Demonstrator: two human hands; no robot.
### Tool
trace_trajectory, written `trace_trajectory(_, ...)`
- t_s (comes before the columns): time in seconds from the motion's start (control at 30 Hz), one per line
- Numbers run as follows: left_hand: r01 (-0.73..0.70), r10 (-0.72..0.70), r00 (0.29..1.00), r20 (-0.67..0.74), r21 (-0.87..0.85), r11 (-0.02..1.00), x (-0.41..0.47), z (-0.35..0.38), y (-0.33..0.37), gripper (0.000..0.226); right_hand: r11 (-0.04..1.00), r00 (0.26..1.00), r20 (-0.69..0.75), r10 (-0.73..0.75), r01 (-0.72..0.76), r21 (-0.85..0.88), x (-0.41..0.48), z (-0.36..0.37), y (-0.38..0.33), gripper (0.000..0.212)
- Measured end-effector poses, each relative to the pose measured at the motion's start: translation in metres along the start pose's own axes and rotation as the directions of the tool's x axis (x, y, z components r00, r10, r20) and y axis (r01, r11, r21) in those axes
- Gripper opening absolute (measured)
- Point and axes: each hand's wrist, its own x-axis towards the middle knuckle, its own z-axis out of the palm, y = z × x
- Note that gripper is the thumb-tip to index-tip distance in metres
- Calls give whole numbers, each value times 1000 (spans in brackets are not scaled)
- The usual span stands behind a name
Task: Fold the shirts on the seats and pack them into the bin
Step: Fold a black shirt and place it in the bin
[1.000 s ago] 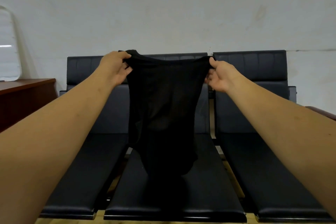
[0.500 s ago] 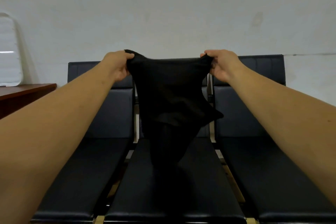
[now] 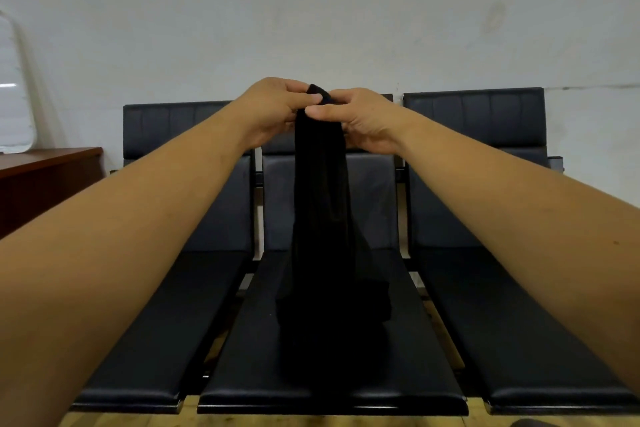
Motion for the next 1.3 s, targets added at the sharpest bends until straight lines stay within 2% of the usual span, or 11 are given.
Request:
trace_trajectory(0.13,-49,58,995,-87,95,994,-2,5,-14,20,997,995,-104,5,-13,-82,7,9,5,27)
trace_trajectory(0.23,-75,80,987,-142,41,996,-18,14,-43,56,998,975,-220,23,-34,-48,12,10,5,21)
trace_trajectory(0.33,84,-116,984,133,226,971,-49,37,-93,102,996,966,-253,48,-28,83,16,10,0,18)
trace_trajectory(0.4,164,-256,940,225,361,918,-62,52,-120,89,991,964,-258,70,-37,130,18,8,1,17)
trace_trajectory(0.47,207,-275,949,156,348,914,-65,61,-131,51,987,949,-298,106,-65,145,20,4,6,18)
trace_trajectory(0.63,297,-302,953,-7,-171,940,-52,67,-123,16,932,914,-275,300,-219,289,14,-18,53,16)
trace_trajectory(0.73,318,-395,913,-97,-435,842,-39,62,-116,18,940,912,-226,341,-331,81,-5,-14,93,28)
trace_trajectory(0.87,382,-512,852,-107,-541,749,-31,55,-112,26,914,910,-94,405,-400,68,-38,7,130,86)
trace_trajectory(1.03,441,-583,809,-70,-583,682,-30,49,-115,29,959,967,-2,254,-252,-127,-69,32,157,39)
trace_trajectory(1.13,435,-557,830,-31,-588,682,-37,46,-122,40,968,963,-119,244,-233,95,-69,40,163,32)
trace_trajectory(1.3,475,-359,866,348,-347,809,-64,44,-146,85,876,895,-264,359,-225,427,-56,40,158,24)
